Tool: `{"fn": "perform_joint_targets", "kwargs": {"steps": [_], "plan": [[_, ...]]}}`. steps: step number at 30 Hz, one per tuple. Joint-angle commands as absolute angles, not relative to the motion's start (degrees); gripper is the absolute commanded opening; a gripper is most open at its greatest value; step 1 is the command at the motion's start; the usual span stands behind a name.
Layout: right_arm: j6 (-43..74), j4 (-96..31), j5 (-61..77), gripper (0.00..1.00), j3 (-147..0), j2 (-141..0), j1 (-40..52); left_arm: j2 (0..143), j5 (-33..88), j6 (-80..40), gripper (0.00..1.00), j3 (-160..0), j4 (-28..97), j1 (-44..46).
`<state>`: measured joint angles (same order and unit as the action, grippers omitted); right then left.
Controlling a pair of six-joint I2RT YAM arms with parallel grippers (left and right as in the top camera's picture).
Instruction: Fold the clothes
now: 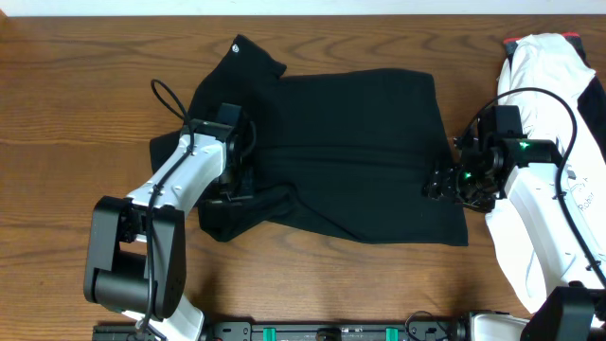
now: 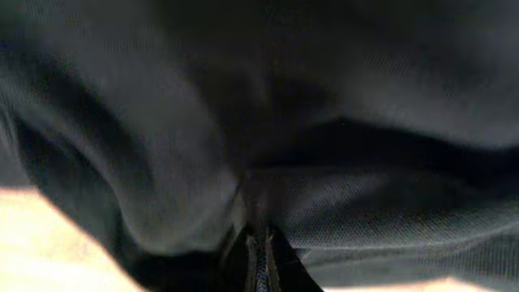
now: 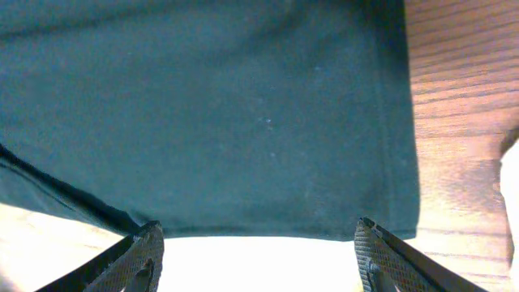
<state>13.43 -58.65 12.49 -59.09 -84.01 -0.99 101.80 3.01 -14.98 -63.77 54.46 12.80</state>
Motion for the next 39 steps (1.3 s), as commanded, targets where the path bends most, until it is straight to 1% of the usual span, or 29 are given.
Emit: {"fn": "perform_joint_targets", "kwargs": {"steps": [1, 4, 7, 17, 23, 26, 30, 35, 39], "plan": [[14.15, -58.74, 9.43, 0.73, -58.96, -84.33, -2.02, 99.85, 3.64, -14.39, 0.06, -68.27, 57.98, 12.53], [14.15, -58.94, 9.23, 0.74, -58.96, -84.33, -3.07, 97.14, 3.62, -14.37, 0.06, -72.16, 61.91, 12.53], [14.15, -59.13, 9.23, 0.74, -58.96, -84.33, -4.34, 93.76, 3.64, -14.39, 0.06, -73.97, 63.20, 12.56], [14.22, -59.46, 9.21, 0.74, -58.96, -84.33, -7.44, 89.32, 3.64, -14.90, 0.07, -74.02, 66.65, 12.53], [16.38, -62.26, 9.23, 0.74, -58.96, -84.36, -11.00, 86.46, 3.64, -14.90, 0.06, -74.02, 67.13, 12.53], [16.49, -64.20, 9.21, 0.76, -58.92, -84.38, -11.99, 84.75, 3.62, -15.11, 0.06, -74.04, 67.09, 12.53], [16.51, -65.43, 12.73, 0.72, -58.15, -84.40, -11.94, 82.63, 3.60, -15.35, 0.06, -74.13, 66.92, 12.53], [18.39, -63.75, 17.04, 0.72, -54.15, -84.40, -11.75, 81.67, 3.62, -15.51, 0.06, -74.13, 67.09, 12.53], [21.02, -58.76, 17.43, 0.74, -48.36, -84.40, -11.66, 81.65, 3.64, -15.51, 0.06, -74.13, 67.09, 12.56]]}}
